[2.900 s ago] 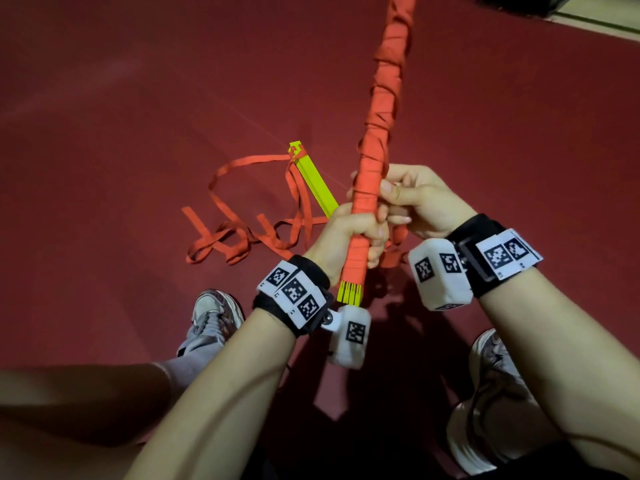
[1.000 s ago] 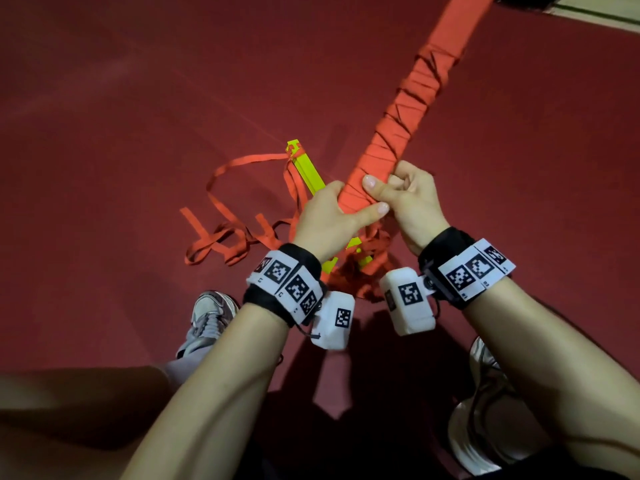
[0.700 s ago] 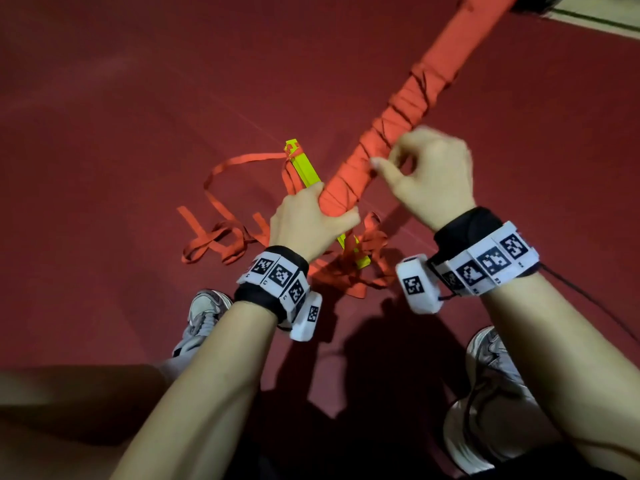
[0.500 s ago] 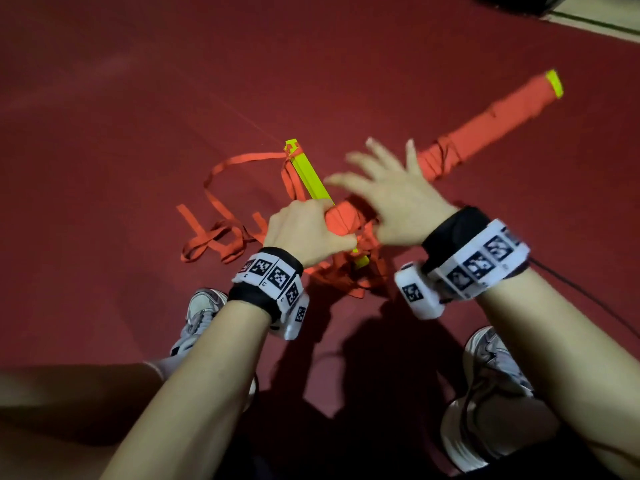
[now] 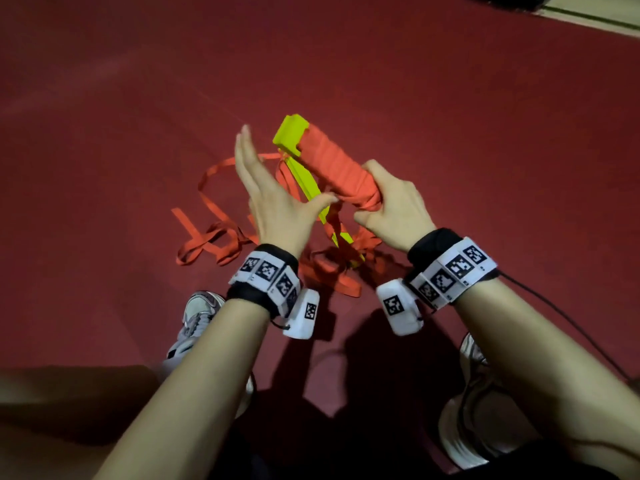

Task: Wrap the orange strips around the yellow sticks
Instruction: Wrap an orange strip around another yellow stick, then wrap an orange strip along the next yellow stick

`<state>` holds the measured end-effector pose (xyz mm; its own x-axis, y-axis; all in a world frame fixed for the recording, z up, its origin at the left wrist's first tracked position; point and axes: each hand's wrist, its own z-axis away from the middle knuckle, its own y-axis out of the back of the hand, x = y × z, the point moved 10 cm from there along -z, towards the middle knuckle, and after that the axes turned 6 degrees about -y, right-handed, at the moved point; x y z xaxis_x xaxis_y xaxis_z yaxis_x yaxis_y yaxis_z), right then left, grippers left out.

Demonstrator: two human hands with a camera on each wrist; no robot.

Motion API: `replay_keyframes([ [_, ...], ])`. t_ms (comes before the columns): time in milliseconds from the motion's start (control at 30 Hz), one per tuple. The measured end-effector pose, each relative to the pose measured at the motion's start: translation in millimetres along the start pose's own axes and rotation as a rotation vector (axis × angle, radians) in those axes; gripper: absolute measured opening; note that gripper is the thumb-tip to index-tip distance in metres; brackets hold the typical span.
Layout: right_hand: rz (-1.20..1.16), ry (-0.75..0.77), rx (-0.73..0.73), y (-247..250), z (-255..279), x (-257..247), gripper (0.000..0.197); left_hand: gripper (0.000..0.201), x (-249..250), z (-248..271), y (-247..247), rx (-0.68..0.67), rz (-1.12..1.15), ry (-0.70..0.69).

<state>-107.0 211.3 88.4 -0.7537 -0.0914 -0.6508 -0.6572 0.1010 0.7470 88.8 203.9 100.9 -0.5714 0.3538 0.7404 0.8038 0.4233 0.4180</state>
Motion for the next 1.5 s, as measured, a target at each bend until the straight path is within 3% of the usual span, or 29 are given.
replay_keyframes([
  [67, -0.017, 0.014, 0.000, -2.2, 2.9, -5.3, 0.049, 0.121, -27.2, 4.4, -24.2, -0.144, 0.303, 0.158],
  [167, 0.106, 0.075, -0.032, -3.0, -0.1, -10.1, 0.051, 0.038, -35.5, 25.2, -61.7, -0.423, 0.516, 0.247],
  [267, 0.214, 0.111, -0.106, -6.5, -3.8, -7.4, 0.053, 0.017, -33.8, 35.1, -73.6, -0.540, 0.496, 0.236],
  [433, 0.170, 0.108, -0.341, -28.0, 1.6, 1.2, 0.041, 0.023, -41.7, 29.5, -60.0, -0.640, 0.472, 0.173],
  [533, 0.208, 0.147, -0.437, -44.0, 7.9, 0.5, 0.042, 0.028, -59.7, 25.9, -56.0, -0.709, 0.325, 0.220],
  [600, 0.269, 0.166, -0.474, -51.4, 11.0, -0.7, 0.042, 0.022, -63.1, 25.9, -58.8, -0.789, 0.249, 0.188],
  [733, 0.402, 0.144, -0.535, -56.8, 14.3, 6.9, 0.037, 0.009, -54.8, 28.7, -52.6, -0.825, 0.322, 0.239],
  [900, 0.481, 0.101, -0.597, -66.9, 19.7, 19.4, 0.038, 0.005, -54.3, 33.6, -54.1, -0.964, 0.279, 0.285],
  [1033, 0.554, 0.034, -0.602, -73.6, 22.3, 37.2, 0.044, 0.009, -51.5, 37.0, -64.3, -1.000, 0.148, 0.226],
  [1133, 0.599, -0.029, -0.604, -80.4, 25.4, 54.1, 0.051, 0.011, -45.6, 38.4, -74.8, -0.973, 0.075, 0.165],
  [1233, 0.616, -0.084, -0.552, -85.8, 26.8, 68.5, 0.045, 0.014, -24.2, 45.5, -88.5, -0.977, -0.035, 0.034],
  [1333, 0.575, -0.142, -0.474, -88.2, 27.0, 77.9, 0.038, 0.034, -7.6, 59.7, -99.7, -0.961, -0.186, -0.074],
  [1400, 0.518, -0.198, -0.422, -85.5, 25.6, 84.2, 0.037, 0.050, -8.7, 63.4, -99.5, -0.868, -0.162, -0.022],
  [1500, 0.435, -0.282, -0.316, -72.6, 21.3, 93.6, 0.047, 0.048, -14.4, 62.6, -86.3, -0.651, -0.149, 0.039],
])
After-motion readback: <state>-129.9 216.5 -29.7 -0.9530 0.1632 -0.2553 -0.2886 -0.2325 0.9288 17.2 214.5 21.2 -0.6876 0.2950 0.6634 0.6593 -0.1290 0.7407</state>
